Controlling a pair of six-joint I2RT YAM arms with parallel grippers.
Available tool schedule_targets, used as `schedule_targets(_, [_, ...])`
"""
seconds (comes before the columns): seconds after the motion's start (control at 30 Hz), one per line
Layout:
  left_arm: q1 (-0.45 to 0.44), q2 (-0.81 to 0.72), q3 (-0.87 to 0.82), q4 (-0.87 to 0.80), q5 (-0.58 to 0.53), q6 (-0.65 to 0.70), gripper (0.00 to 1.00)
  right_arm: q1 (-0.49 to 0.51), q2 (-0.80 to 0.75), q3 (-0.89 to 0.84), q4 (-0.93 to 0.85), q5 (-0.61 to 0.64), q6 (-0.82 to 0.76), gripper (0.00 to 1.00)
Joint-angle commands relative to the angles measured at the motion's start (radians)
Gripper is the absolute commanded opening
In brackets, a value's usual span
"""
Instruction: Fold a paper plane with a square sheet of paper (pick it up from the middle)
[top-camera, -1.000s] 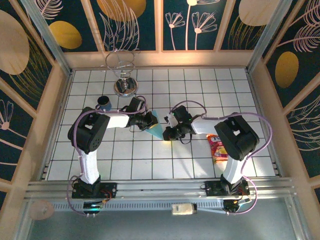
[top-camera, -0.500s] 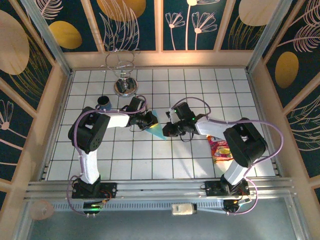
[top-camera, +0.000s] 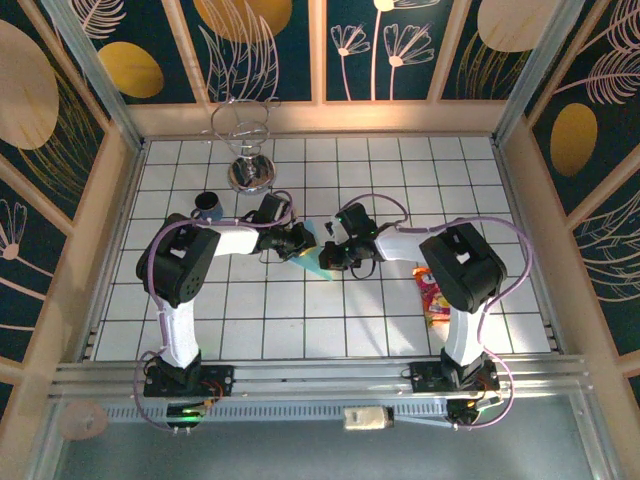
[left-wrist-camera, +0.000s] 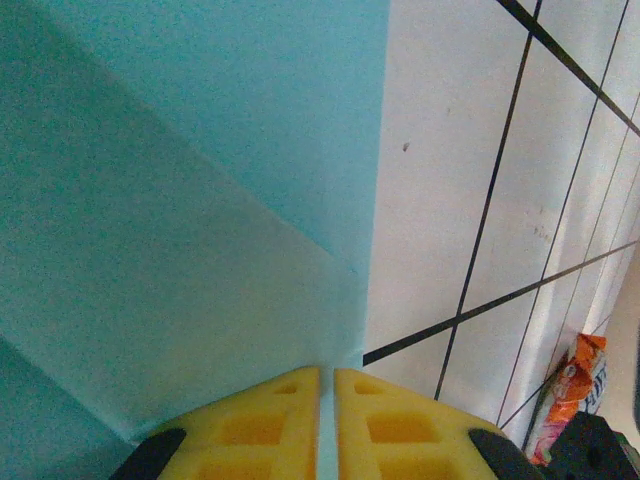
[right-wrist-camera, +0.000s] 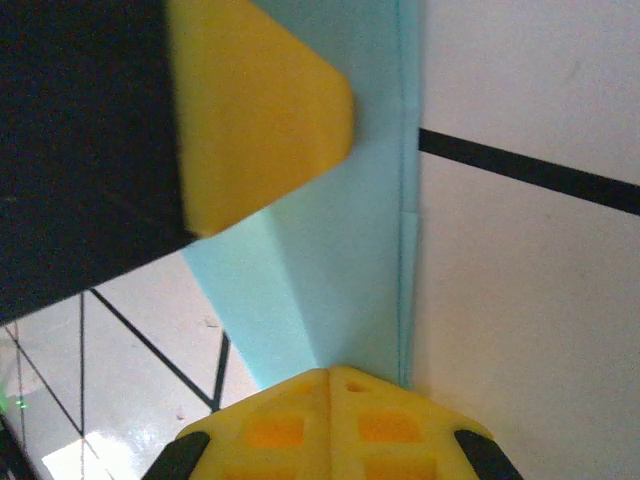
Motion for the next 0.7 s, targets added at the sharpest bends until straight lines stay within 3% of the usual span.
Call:
schedule_targets(0.0, [0.015, -0.006, 0.014, -0.071, -0.063, 0.085, 0.14, 0.008, 0.026, 0.005, -0.079, 0.068, -0.021, 0.0])
schedule_targets(0.2, [0.015, -0.09, 0.011, 0.017, -0.026, 0.165, 0.15, 0.012, 0.046, 0.014, -0.155, 0.141, -0.035, 0.0])
schedule_targets(0.67, [-0.004, -0.107, -0.146, 0.184, 0.049, 0.097, 0.1, 0.025, 0.085, 0.036, -0.183, 0.144, -0.02, 0.0])
